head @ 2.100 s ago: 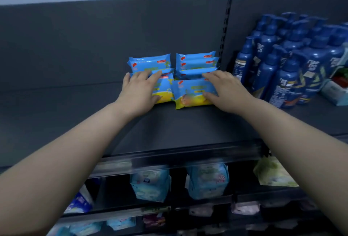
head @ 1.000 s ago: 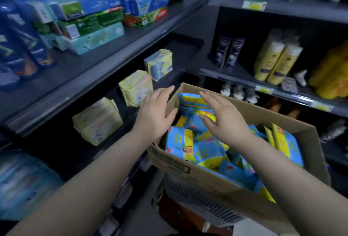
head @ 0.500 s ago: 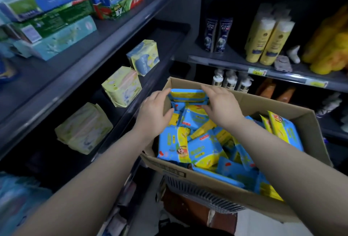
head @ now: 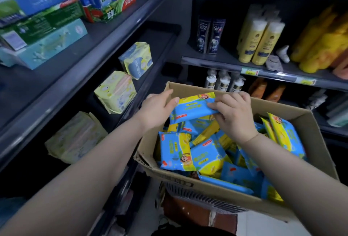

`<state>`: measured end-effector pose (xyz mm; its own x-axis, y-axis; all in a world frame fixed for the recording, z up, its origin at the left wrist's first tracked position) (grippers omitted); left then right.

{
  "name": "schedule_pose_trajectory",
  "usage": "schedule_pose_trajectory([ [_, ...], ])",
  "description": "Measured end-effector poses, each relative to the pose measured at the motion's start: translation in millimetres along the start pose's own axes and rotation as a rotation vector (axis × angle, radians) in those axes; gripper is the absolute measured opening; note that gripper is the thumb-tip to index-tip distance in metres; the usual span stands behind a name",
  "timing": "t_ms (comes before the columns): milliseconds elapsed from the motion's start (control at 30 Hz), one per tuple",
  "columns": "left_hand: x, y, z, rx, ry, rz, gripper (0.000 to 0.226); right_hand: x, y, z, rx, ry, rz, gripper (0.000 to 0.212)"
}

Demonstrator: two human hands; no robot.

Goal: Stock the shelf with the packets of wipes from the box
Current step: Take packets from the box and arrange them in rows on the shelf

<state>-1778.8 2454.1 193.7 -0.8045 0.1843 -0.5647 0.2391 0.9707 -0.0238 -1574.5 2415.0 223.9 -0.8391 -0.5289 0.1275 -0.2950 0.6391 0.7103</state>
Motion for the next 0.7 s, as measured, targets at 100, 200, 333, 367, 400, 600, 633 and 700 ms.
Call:
schedule_pose_trajectory([
  [100,-12,10,5,0.059,0.1,0.01,0.054,3,-1,-14,-0.059,0.012,0.004,0.014],
  [200,-18,11,6,0.049,-0.186,-0.008,0.034,0,-5,-17,-0.036,0.034,0.035,0.014],
  [333,-24,8,-1,-0.069,-0.268,0.022,0.016,-12,-10,-5,0.174,0.188,0.323,0.036],
  [367,-27,5,-6,-0.141,-0.319,0.029,0.014,-17,-11,-5,0.204,0.298,0.495,0.041],
  [400,-30,2,-12,-0.223,-0.391,0.025,0.014,-22,-13,-6,0.208,0.423,0.673,0.043],
  [600,-37,-10,6,-0.342,-0.664,-0.076,0.014,8,2,17,0.373,1.036,0.847,0.024],
  [633,-36,-12,8,-0.349,-0.679,-0.075,0.019,11,7,18,0.385,1.017,0.817,0.022],
  [700,-34,-17,-6,-0.416,-0.63,-0.043,0.051,11,13,19,0.489,0.9,0.739,0.024],
])
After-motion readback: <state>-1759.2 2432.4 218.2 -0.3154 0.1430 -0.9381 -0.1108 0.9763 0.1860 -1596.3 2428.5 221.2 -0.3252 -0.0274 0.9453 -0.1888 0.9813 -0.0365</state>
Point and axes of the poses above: each hand's wrist, its own y-axis towards the middle knuckle, its own z-axis out of the palm, x = y × z, the point moved 7 cm from there along y, towards the middle knuckle, and after that the axes turned 7 degrees about z, right-handed, at the moved point
